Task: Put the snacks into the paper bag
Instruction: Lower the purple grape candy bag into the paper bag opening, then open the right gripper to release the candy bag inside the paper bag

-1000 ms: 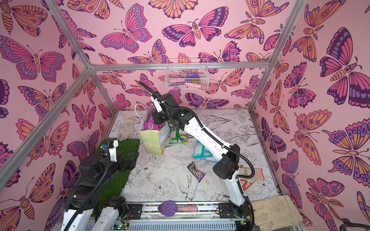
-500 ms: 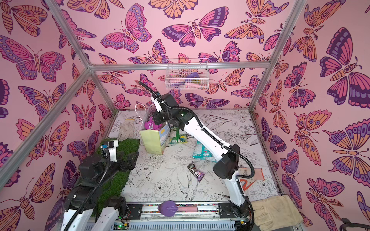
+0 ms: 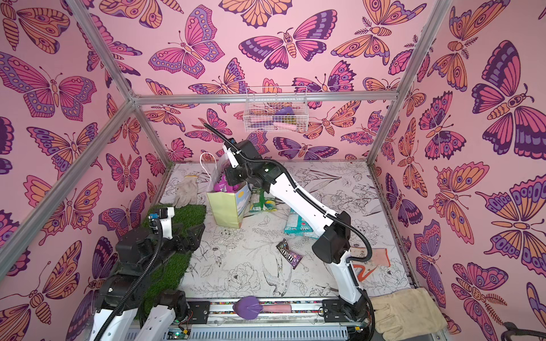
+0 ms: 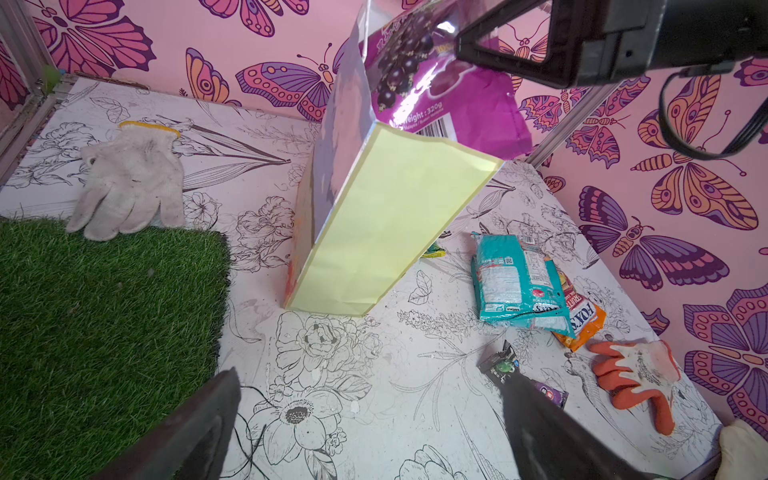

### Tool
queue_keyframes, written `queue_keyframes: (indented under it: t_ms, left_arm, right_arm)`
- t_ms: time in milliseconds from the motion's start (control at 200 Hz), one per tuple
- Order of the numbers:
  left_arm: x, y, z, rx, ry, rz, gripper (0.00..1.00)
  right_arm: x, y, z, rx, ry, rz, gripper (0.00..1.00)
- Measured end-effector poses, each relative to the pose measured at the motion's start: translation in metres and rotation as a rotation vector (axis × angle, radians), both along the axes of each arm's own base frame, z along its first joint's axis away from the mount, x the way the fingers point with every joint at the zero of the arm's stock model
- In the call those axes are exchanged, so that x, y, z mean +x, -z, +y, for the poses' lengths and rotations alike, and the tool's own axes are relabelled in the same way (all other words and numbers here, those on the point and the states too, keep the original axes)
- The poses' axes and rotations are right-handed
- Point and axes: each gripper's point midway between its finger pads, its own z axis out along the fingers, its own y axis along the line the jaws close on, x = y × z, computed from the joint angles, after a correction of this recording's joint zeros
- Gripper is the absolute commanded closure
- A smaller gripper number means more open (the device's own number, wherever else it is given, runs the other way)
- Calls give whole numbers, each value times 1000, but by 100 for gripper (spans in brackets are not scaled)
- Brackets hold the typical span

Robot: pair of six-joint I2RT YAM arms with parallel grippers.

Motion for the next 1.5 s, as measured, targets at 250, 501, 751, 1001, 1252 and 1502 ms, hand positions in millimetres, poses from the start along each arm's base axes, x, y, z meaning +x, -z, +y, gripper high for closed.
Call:
queue_keyframes:
  t_ms: [250, 501, 751, 1001, 1252, 1502]
  left_arm:
    - [0, 0, 0, 0, 0, 0, 0]
    - [0, 0, 0, 0, 0, 0, 1]
    - [0, 0, 0, 0, 0, 0, 0]
    - [0, 0, 0, 0, 0, -1, 0]
    - [0, 0, 0, 0, 0, 0, 0]
    - [0, 0, 0, 0, 0, -1, 0]
  right_arm:
    - [-1, 5, 2, -8, -3, 10, 97]
    - [0, 11, 4, -15, -4, 16, 95]
    - [0, 12, 5, -15, -3, 17, 94]
    - [2, 8, 7, 2, -4, 2, 93]
    - [3, 5, 9, 10, -4, -5, 93]
    - [0, 5, 11, 17, -8, 0, 89]
